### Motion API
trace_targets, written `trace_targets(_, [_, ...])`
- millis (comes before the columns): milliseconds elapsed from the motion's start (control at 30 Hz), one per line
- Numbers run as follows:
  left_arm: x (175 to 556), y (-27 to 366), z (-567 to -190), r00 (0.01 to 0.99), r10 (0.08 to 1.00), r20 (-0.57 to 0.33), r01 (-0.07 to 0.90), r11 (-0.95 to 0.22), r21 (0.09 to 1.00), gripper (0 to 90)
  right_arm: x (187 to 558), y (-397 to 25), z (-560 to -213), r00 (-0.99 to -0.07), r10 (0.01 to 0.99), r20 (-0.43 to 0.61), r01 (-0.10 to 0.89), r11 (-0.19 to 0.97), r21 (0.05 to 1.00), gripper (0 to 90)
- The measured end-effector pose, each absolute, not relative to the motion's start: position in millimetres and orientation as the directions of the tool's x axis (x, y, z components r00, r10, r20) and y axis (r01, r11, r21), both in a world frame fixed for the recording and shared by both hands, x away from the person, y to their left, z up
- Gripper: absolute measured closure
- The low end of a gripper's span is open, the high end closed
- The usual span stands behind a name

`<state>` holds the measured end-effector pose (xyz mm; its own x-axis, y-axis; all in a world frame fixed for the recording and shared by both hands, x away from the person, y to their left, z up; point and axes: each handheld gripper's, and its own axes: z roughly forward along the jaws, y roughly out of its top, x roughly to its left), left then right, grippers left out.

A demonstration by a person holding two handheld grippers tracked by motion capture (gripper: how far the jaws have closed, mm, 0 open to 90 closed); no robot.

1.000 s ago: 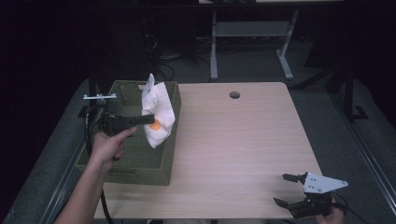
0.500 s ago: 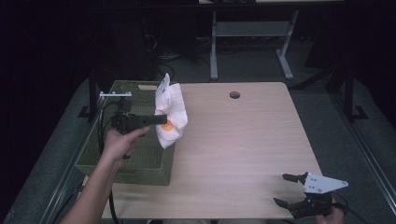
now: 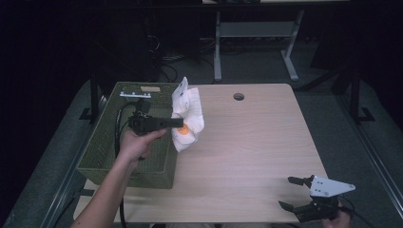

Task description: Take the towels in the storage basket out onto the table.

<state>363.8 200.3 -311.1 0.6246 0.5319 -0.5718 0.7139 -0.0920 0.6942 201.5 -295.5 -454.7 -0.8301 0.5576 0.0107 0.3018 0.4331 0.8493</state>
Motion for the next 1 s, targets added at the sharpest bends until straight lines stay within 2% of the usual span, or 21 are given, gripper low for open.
trace_targets(1000, [382, 124, -337, 0.657, 0.495, -0.568, 0.724, -0.205, 0.658, 75.0, 201, -297, -454, -0.836, 0.548, 0.009, 0.285, 0.421, 0.861, 13.8])
